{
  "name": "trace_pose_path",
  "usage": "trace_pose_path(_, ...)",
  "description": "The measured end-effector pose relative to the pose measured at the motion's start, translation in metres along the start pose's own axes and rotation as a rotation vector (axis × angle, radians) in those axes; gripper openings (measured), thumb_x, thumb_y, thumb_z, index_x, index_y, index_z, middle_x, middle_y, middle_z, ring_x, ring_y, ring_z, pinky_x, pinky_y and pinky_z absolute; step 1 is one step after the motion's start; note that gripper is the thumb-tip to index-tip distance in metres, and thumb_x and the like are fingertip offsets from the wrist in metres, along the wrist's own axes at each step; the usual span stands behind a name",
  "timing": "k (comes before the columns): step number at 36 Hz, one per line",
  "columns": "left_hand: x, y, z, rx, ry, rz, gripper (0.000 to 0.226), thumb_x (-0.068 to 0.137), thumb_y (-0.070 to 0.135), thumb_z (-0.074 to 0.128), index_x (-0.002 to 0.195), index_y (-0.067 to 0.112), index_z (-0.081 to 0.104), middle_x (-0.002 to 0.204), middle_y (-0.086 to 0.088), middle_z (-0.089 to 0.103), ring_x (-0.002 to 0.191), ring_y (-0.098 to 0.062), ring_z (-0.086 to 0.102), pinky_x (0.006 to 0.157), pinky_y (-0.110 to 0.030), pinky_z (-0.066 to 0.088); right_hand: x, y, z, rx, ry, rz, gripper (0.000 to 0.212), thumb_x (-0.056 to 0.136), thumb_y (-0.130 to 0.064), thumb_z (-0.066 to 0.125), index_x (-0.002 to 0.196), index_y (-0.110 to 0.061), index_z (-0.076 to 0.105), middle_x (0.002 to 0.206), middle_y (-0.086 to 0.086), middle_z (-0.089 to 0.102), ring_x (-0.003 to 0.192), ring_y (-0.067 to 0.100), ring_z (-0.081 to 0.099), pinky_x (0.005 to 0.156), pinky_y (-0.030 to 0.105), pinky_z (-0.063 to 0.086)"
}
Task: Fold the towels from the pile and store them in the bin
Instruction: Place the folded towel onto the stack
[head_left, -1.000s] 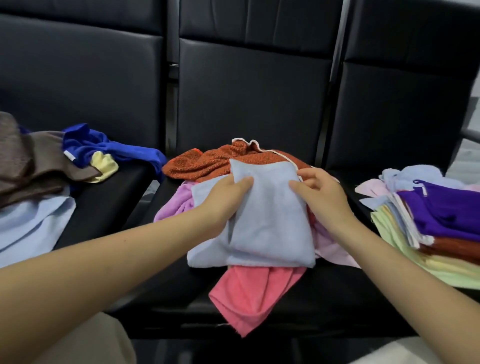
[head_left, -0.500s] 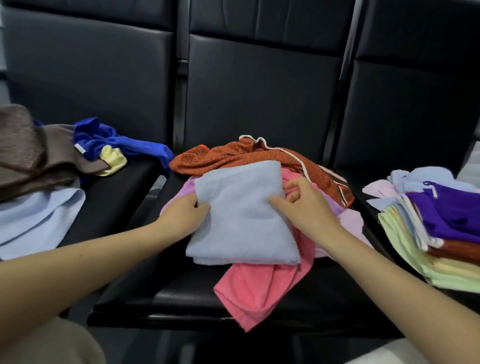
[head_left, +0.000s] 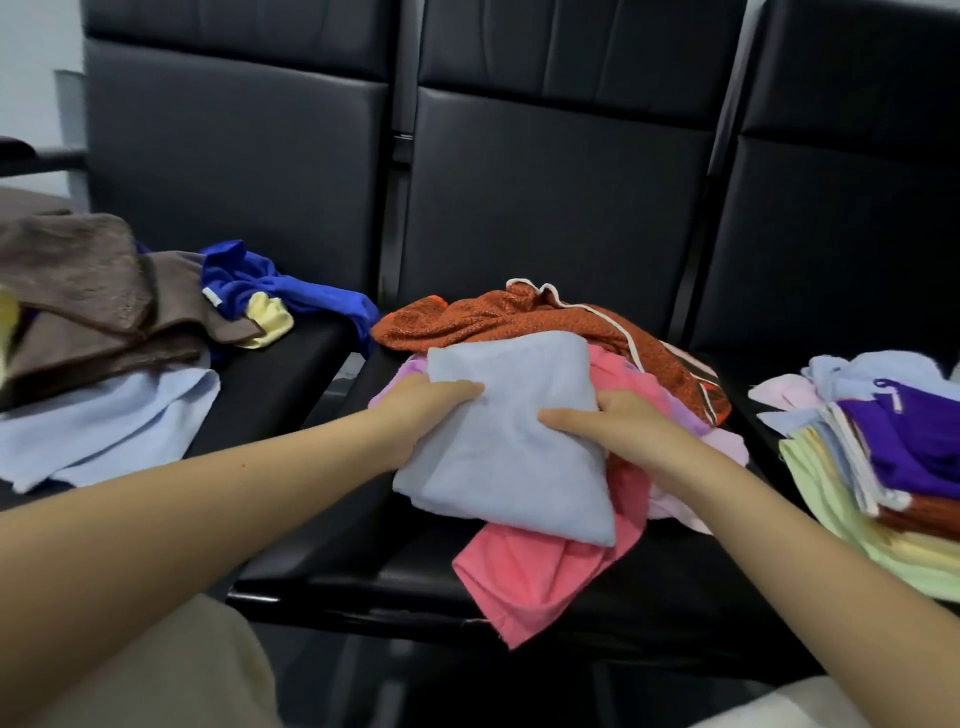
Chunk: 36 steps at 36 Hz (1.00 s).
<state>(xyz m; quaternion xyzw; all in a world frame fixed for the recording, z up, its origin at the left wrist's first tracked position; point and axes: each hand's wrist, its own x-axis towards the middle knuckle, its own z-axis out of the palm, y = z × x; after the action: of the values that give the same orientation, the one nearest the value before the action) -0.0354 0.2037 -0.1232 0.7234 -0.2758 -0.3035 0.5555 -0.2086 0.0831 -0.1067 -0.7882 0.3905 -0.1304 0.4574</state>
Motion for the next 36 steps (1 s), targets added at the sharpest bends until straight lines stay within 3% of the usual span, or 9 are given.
trace_pose_path(2, -0.004, 0.005, 0.005, 0.158, 0.036, 0.108, 0.029, 0.082, 0.04, 0.068, 0.104, 0.022, 0.062, 0.104, -0.002, 0.067, 0.097, -0.019, 0.063, 0.092, -0.041, 0.05, -0.003, 0.002, 0.0, 0.066, 0.004, -0.018, 0.033, 0.083, -0.031, 0.074, 0.112, -0.018, 0.067, 0.105, -0.001, 0.073, 0.099, 0.018, 0.068, 0.094, 0.042, 0.053)
trace_pose_path(5, -0.011, 0.017, 0.013, 0.295, 0.046, 0.335, 0.023, 0.091, 0.029, 0.059, 0.105, 0.011, 0.058, 0.095, -0.002, 0.065, 0.088, -0.013, 0.061, 0.078, -0.032, 0.049, -0.013, 0.003, -0.001, 0.212, 0.044, -0.038, 0.028, 0.086, -0.013, 0.067, 0.113, -0.017, 0.067, 0.104, 0.004, 0.074, 0.1, 0.024, 0.069, 0.097, 0.048, 0.052)
trace_pose_path(8, -0.019, 0.031, 0.027, 0.243, 0.02, 0.455, 0.012, 0.094, 0.023, 0.055, 0.106, 0.021, 0.057, 0.096, 0.007, 0.063, 0.087, -0.004, 0.058, 0.073, -0.022, 0.046, -0.027, 0.004, -0.009, 0.436, 0.109, -0.039, 0.027, 0.087, -0.003, 0.058, 0.108, -0.018, 0.067, 0.1, 0.007, 0.074, 0.091, 0.024, 0.071, 0.079, 0.038, 0.059)
trace_pose_path(11, -0.024, 0.038, 0.047, 0.114, -0.033, 0.466, 0.017, 0.095, 0.019, 0.053, 0.109, 0.027, 0.059, 0.102, 0.012, 0.065, 0.097, -0.007, 0.06, 0.084, -0.029, 0.047, -0.04, 0.006, -0.026, 0.474, 0.239, -0.076, 0.028, 0.084, -0.004, 0.058, 0.105, -0.02, 0.068, 0.092, 0.002, 0.073, 0.084, 0.02, 0.068, 0.062, 0.027, 0.053)
trace_pose_path(21, -0.031, 0.107, 0.163, -0.17, -0.261, 0.422, 0.016, 0.095, 0.015, 0.049, 0.099, 0.027, 0.059, 0.098, 0.008, 0.065, 0.09, -0.011, 0.061, 0.07, -0.024, 0.047, -0.077, 0.021, -0.157, 0.527, 0.555, 0.017, 0.019, 0.079, -0.014, 0.062, 0.098, -0.013, 0.065, 0.094, 0.016, 0.068, 0.088, 0.033, 0.066, 0.085, 0.046, 0.053)
trace_pose_path(26, -0.044, 0.154, 0.232, -0.212, -0.389, 0.381, 0.009, 0.094, 0.017, 0.05, 0.094, 0.02, 0.058, 0.099, -0.003, 0.065, 0.086, -0.018, 0.062, 0.077, -0.033, 0.05, -0.095, 0.043, -0.238, 0.5, 0.806, 0.018, 0.003, 0.08, -0.009, 0.063, 0.082, -0.009, 0.061, 0.09, 0.015, 0.064, 0.081, 0.029, 0.062, 0.08, 0.037, 0.053)
trace_pose_path(29, -0.044, 0.155, 0.28, -0.179, -0.421, 0.325, 0.026, 0.084, 0.023, 0.054, 0.106, 0.011, 0.06, 0.102, -0.011, 0.066, 0.092, -0.027, 0.064, 0.077, -0.037, 0.052, -0.101, 0.077, -0.277, 0.249, 0.932, 0.031, 0.011, 0.088, -0.013, 0.06, 0.096, -0.005, 0.06, 0.085, 0.008, 0.06, 0.075, 0.021, 0.056, 0.057, 0.023, 0.045)
trace_pose_path(33, -0.044, 0.123, 0.328, -0.001, -0.496, 0.184, 0.021, 0.088, 0.015, 0.054, 0.108, 0.013, 0.05, 0.104, -0.01, 0.061, 0.096, -0.03, 0.063, 0.087, -0.045, 0.056, -0.106, 0.139, -0.297, -0.115, 0.802, 0.287, 0.044, 0.09, -0.037, 0.062, 0.127, -0.012, 0.057, 0.117, 0.009, 0.06, 0.103, 0.029, 0.059, 0.072, 0.03, 0.041)
trace_pose_path(36, -0.048, 0.099, 0.35, 0.093, -0.522, 0.136, 0.031, 0.092, 0.016, 0.052, 0.12, 0.004, 0.054, 0.112, -0.016, 0.062, 0.1, -0.032, 0.062, 0.08, -0.035, 0.053, -0.108, 0.166, -0.292, -0.112, 0.675, 0.478, 0.064, 0.093, -0.058, 0.05, 0.138, -0.012, 0.048, 0.118, 0.01, 0.06, 0.087, 0.022, 0.055, 0.07, 0.029, 0.041)
